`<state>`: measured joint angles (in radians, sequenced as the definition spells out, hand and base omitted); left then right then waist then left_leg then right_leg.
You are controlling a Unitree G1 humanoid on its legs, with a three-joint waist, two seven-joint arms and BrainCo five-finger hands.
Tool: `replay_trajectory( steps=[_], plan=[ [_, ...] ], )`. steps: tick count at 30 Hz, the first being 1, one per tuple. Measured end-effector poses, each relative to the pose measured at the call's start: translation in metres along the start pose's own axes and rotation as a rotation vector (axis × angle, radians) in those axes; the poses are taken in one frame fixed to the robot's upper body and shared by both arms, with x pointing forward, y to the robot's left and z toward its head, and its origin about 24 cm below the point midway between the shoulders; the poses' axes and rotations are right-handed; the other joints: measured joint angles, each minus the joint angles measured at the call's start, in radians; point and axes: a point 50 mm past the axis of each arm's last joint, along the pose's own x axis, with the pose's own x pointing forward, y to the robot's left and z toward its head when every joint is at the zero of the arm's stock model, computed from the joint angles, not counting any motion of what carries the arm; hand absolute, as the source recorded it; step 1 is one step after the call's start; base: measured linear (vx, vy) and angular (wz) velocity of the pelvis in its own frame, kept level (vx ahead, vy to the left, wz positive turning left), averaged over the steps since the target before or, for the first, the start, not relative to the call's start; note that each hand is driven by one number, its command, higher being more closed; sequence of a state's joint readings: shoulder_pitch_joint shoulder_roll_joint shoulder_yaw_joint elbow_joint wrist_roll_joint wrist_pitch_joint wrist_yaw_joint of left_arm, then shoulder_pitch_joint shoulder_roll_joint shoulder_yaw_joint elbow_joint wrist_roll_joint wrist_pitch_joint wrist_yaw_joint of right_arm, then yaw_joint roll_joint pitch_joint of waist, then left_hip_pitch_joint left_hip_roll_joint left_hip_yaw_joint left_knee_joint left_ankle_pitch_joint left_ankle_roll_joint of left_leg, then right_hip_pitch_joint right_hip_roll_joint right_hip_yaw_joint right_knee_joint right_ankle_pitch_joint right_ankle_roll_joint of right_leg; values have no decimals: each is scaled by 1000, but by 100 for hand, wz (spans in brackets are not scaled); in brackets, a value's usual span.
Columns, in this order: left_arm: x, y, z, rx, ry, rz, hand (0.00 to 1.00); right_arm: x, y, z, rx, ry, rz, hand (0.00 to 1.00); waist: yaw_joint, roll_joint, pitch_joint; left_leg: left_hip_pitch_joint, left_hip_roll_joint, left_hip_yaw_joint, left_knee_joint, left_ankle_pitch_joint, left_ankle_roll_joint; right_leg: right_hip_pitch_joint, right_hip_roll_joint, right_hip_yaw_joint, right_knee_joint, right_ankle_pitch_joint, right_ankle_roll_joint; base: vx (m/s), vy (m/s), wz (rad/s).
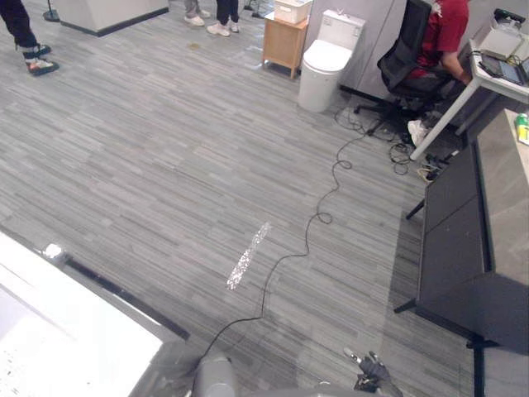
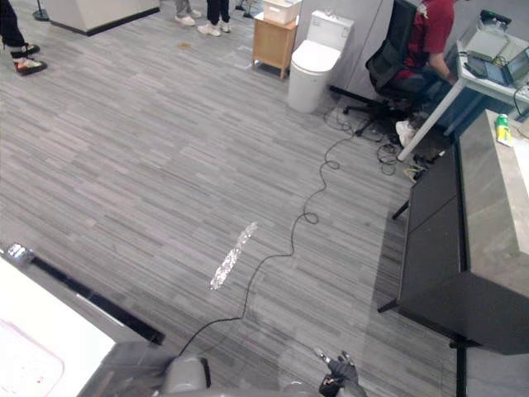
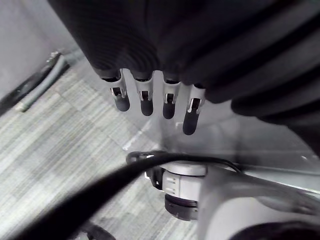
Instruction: Organize washtable
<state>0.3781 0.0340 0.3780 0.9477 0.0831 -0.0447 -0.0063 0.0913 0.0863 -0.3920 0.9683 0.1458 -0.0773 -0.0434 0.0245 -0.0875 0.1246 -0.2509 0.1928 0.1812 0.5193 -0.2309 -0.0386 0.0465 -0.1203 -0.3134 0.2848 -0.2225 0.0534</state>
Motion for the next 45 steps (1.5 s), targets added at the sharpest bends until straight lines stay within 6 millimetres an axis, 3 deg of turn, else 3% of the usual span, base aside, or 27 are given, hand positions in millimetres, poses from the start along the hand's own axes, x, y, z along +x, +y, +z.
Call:
replay_trajectory(
  steps=[4, 6, 8, 9, 10, 11, 13, 14, 16, 17, 18, 19, 20, 23, 26, 27, 29, 30, 31, 32, 34, 36, 37, 38, 39, 41, 45],
  plan=[
    [-1, -2, -6, -13, 20, 25, 0, -2, -3, 0, -4, -18, -4, 0, -2, 9, 2, 2, -3, -10, 29, 3, -4, 1, 0, 56, -10, -10, 39, 3, 50, -23],
    [-3, -10, -12, -26, 37, 10, 0, -4, -9, -3, -6, -23, -17, 0, -2, 45, 0, 2, 3, -13, 61, -18, -19, -32, -1, 100, 46, -47, 42, -133, 7, -62],
    [-9, -15, -29, -22, 84, 1, 0, -5, -17, 0, -50, -34, -26, 0, 4, 66, -3, 37, -1, 61, 58, -69, -31, -145, -29, 193, 212, -124, -26, -183, 64, -121],
    [-10, -16, -32, -28, 98, -3, 0, -5, -18, -2, -58, -31, -27, 0, 3, 64, -3, 47, -1, 82, 52, -74, -24, -170, -44, 191, 256, -133, -58, -118, -1, -114],
    [-11, -18, -36, -13, 116, 2, 0, -5, -20, 1, -64, -44, -27, 0, 2, 53, -4, 64, 5, 128, 50, -78, -24, -234, -78, 145, 358, -87, -30, -128, -18, -121],
    [-12, -20, -38, -12, 119, 16, 0, -5, -18, 5, -84, -58, -13, 0, 1, 63, 4, 84, 26, 162, 49, -79, -26, -264, -95, 101, 398, -59, -23, -128, -20, -117],
    [-11, -18, -37, -5, 111, 25, 0, -4, -19, 9, -91, -73, -15, 0, -6, 74, 11, 88, 59, 178, 48, -79, -26, -292, -91, 62, 412, -59, -22, -155, -84, -90],
    [-10, -18, -32, 5, 97, 24, 0, -4, -18, 11, -87, -81, -13, 0, -8, 73, 15, 84, 77, 181, 48, -82, -31, -313, -92, 42, 404, -83, -43, -169, -138, -66],
    [-9, -18, -30, 21, 81, 25, 0, -3, -18, 15, -89, -91, -11, 0, -10, 73, 19, 65, 90, 168, 49, -82, -44, -333, -122, 43, 358, -91, -17, -193, -195, -23],
    [-8, -16, -28, 14, 70, 37, 0, -3, -19, 13, -86, -84, -15, 0, -8, 57, 20, 63, 89, 138, 42, -63, -74, -326, -131, 12, 345, -50, 3, -138, -222, 10],
    [-8, -18, -27, 3, 69, 37, 0, -4, -20, 12, -86, -80, -18, 0, -11, 61, 21, 66, 91, 108, 52, -56, -86, -324, -123, -8, 335, -50, 0, -7, -217, 23],
    [-6, -22, -23, -19, 59, 39, 0, -4, -24, 14, -93, -87, -27, 0, -8, 87, 19, 60, 105, 74, 68, -56, -88, -305, -101, -40, 311, -50, -1, 75, -191, 19],
    [-3, -21, -15, -36, 36, 51, 0, -3, -25, 15, -92, -90, -27, 0, -8, 94, 21, 74, 105, 48, 80, -57, -86, -298, -82, -50, 303, -55, -10, 112, -174, 9],
    [0, -14, -3, -73, 2, 84, 0, -3, -27, 16, -115, -93, -15, 0, -12, 100, 19, 109, 130, 27, 84, -111, -82, -277, -31, -75, 323, -97, -30, 159, -157, 16],
    [1, -4, 6, -136, -41, 117, 0, -4, -30, 9, -155, -52, -22, 0, -5, 76, 25, 1, 158, -33, 309, -8, 71, -238, -18, -99, 319, -122, -43, 113, -143, 26],
    [-1, -5, 4, -150, -42, 122, 0, -5, -29, 4, -155, -33, -20, 0, 2, 68, 21, -30, 190, -43, 395, 53, 54, -205, 5, -100, 301, -126, -51, 148, -100, -5],
    [-2, -7, 2, -153, -36, 117, 0, -5, -30, 1, -165, -16, -24, 0, 14, 69, 16, -36, 209, -51, 433, 72, 20, -185, 29, -84, 284, -132, -60, 172, -38, -22],
    [-1, -8, 4, -154, -40, 114, 0, -4, -30, 2, -168, -17, -24, 0, 16, 66, 16, -44, 206, -63, 446, 62, 13, -183, 36, -75, 275, -132, -62, 207, 36, -25],
    [0, -9, 6, -155, -45, 111, 0, -3, -28, 5, -183, -22, -21, 0, 17, 63, 10, -58, 179, -79, 452, -3, -32, -179, 39, -63, 258, -127, -72, 205, 90, -26],
    [0, -10, 7, -155, -49, 109, 0, -3, -25, 5, -204, -23, -11, 0, 18, 53, 4, -59, 137, -80, 411, -65, -55, -176, 39, -35, 240, -114, -89, 212, 117, -30],
    [0, -12, 7, -165, -46, 106, 0, -2, -19, 5, -217, -23, 8, 0, 21, 53, 5, -70, 83, -68, 320, -98, -41, -170, 32, -2, 220, -93, -68, 203, 179, -49],
    [0, -17, 7, -188, -42, 101, 0, -1, -16, 6, -241, -28, 21, 0, 27, 70, 9, -82, 58, -72, 199, -90, -39, -156, 22, 34, 217, -85, -37, 202, 248, -55],
    [0, -21, 5, -189, -33, 92, 0, -1, -16, 8, -251, -39, 20, 0, 25, 88, -2, -80, 50, -69, 134, -56, -31, -150, 14, 53, 221, -88, -18, 245, 300, -27],
    [2, -13, 8, -175, -40, 108, 0, -2, -14, 3, -260, -19, 28, 0, 19, 63, -17, -42, 8, -32, 91, -47, -10, -140, -5, 95, 186, -80, 18, 260, 290, -12],
    [3, -12, 11, -164, -49, 108, 0, -3, -13, 1, -262, -16, 35, 0, 16, 57, -21, -38, -1, -29, 82, -44, -6, -126, -8, 101, 157, -68, 11, 277, 266, -1],
    [4, -12, 12, -151, -45, 93, 0, -4, -13, -3, -268, -5, 40, 0, 25, 54, -23, -20, -11, -13, 79, -42, -1, -80, -10, 109, 73, -15, 15, 174, 200, -3],
    [5, -12, 9, -127, -27, 75, 0, -5, -13, -9, -258, 14, 47, 0, 22, 49, -33, 33, -24, 29, 49, -47, 13, -74, -35, 140, 107, 7, 36, 52, 88, -14]
  ],
)
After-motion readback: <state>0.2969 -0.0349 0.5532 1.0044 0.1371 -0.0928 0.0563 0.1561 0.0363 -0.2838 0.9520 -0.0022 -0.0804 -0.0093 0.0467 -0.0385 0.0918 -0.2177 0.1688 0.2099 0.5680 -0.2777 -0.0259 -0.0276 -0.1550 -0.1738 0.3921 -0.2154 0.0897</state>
